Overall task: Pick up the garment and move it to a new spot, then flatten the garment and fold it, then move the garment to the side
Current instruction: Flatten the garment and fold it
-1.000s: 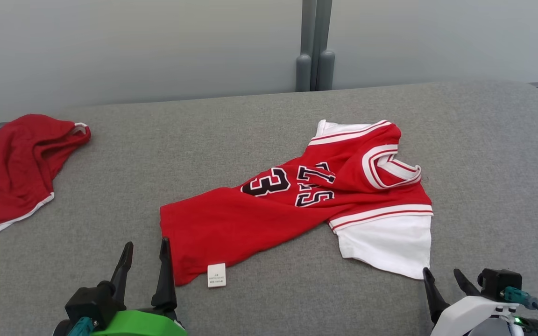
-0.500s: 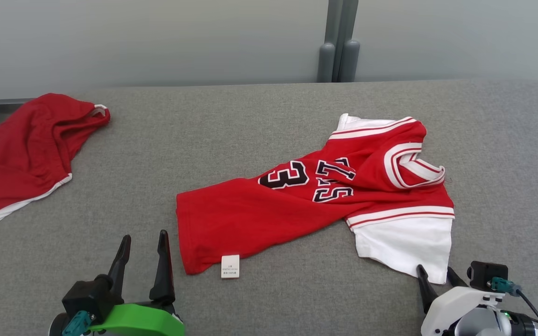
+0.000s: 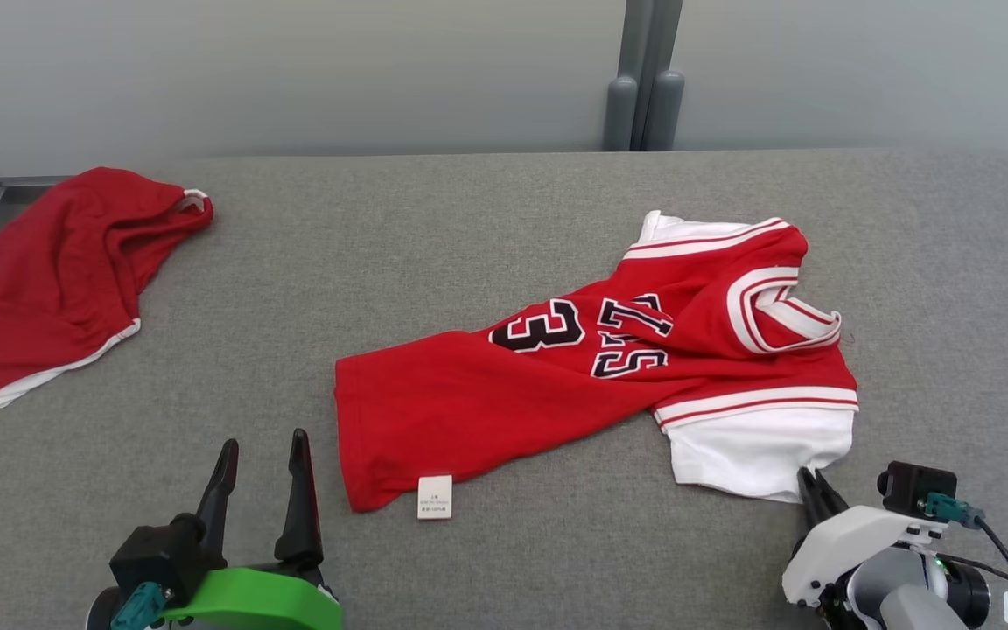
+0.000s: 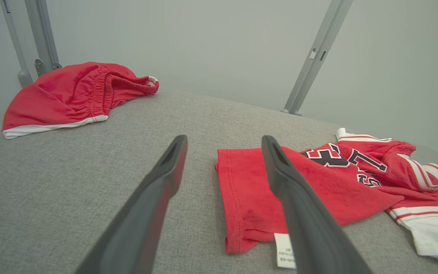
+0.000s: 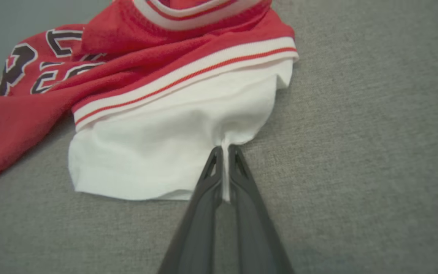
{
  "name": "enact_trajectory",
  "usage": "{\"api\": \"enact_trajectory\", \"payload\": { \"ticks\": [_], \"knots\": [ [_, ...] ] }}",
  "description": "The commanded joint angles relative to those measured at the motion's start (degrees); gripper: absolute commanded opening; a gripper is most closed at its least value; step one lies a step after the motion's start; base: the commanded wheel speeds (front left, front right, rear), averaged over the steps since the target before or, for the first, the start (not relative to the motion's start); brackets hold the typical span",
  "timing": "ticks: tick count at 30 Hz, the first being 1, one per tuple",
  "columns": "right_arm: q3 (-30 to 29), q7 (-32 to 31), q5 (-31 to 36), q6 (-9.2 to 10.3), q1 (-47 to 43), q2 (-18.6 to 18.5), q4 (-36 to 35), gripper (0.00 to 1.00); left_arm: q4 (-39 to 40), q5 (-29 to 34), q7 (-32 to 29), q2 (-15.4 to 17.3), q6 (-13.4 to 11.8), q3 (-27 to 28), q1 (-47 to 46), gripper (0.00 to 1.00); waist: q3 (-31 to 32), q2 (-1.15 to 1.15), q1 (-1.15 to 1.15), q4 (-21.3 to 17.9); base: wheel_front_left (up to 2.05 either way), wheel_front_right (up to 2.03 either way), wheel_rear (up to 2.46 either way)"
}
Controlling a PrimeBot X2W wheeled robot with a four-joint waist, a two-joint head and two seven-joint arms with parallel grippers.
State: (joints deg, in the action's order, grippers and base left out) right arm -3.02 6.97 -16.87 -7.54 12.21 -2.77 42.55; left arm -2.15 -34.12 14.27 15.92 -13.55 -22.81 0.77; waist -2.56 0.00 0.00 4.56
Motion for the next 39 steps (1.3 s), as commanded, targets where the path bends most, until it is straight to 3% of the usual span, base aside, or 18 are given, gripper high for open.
{"api": "enact_trajectory", "payload": {
  "ticks": [1,7,17,22,30,39],
  "knots": [
    [0.33,0.48,-2.20,0.10,0.62,-0.22,-1.48,0.00,0.24,-0.21,0.42,0.05,-0.03,0.02,-0.25,1.00,0.13,0.00,0.00,-0.35,0.00,0.00,0.00],
    [0.85,-1.57,-6.96,0.08,-1.36,-0.23,-12.45,0.00,0.25,-0.42,0.39,-0.17,0.16,-0.04,0.30,1.00,0.57,0.00,0.00,-1.68,0.00,0.00,0.00],
    [-3.55,-12.77,-8.43,0.07,-10.19,-0.22,-36.99,0.00,-0.13,-0.91,0.02,-0.44,1.01,-0.99,0.51,1.00,0.59,0.00,0.00,-3.50,0.00,0.00,0.00],
    [-6.24,-16.34,-8.89,0.07,-13.90,-0.23,-43.23,0.00,-0.29,-1.06,-0.05,-0.36,1.21,-1.21,0.50,1.00,0.41,0.00,0.00,-3.70,0.00,0.00,0.00],
    [-12.62,-19.04,-8.22,0.06,-17.85,-0.18,-45.00,0.00,0.11,-1.44,-0.26,0.18,1.20,-1.26,0.63,1.00,0.09,0.00,0.00,-3.58,0.00,0.00,0.00],
    [-13.55,-17.84,-5.94,0.06,-16.49,-0.21,-41.45,0.00,-0.51,-4.38,-3.90,-0.93,3.28,-4.14,3.07,1.00,0.42,0.00,0.00,-3.35,0.00,0.00,0.00]
  ]
}}
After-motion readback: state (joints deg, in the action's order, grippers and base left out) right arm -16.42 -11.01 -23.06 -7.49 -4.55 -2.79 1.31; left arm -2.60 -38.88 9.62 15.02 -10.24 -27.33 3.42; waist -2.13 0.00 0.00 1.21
